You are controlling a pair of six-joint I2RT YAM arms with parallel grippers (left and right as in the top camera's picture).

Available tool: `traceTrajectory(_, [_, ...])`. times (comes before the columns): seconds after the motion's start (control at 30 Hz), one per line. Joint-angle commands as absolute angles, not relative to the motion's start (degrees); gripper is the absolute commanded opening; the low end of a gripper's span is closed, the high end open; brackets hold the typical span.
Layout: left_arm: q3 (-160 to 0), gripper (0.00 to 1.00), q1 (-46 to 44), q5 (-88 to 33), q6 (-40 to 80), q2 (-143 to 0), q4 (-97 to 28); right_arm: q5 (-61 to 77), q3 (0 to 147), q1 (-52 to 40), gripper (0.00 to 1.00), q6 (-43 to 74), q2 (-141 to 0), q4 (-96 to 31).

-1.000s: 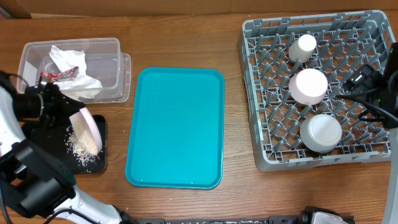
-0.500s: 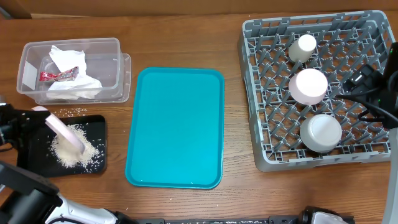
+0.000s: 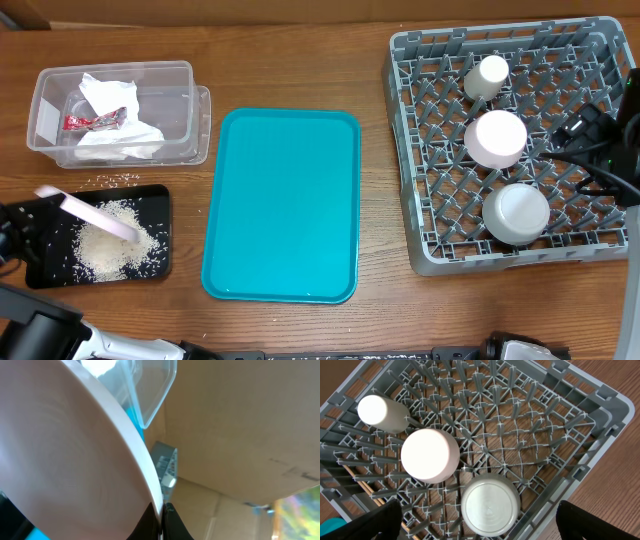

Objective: Sort waste into correct bins and load items into the dishwasher
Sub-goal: 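Tip the plate further to pour the rice onto the black tray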

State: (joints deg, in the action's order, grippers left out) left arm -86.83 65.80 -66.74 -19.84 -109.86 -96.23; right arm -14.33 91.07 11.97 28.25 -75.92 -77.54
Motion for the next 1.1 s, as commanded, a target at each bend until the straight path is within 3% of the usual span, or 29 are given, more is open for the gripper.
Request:
traceTrajectory(0.0, [-82.9,0.04,66.5,-72.1,-23.5,-110.0,-93.4,-14.5,92.2,12.2,1.0,28.3,-75.9,-77.3])
traceTrajectory(0.37, [-81.4,0.04,66.8,-73.2,-29.4,-108.3,-96.9,-14.5,92.2,12.2,1.0,28.3,-75.9,-77.3])
traceTrajectory(0.57, [-81.4,0.04,66.7,-70.3,-22.9,-102.0,-96.9,-14.5,92.2,12.2,1.0,28.3,-75.9,-77.3])
traceTrajectory(0.83, [-81.4,0.04,64.2,-63.7,-16.6,-81.6,-96.9,-14.5,92.2,12.2,1.0,28.3,-75.9,-77.3])
traceTrajectory(1.07, [-81.4,0.04,52.3,-62.3,-9.6,-63.0,-95.7,-14.5,92.2,12.2,1.0,28.3,-75.9,-77.3])
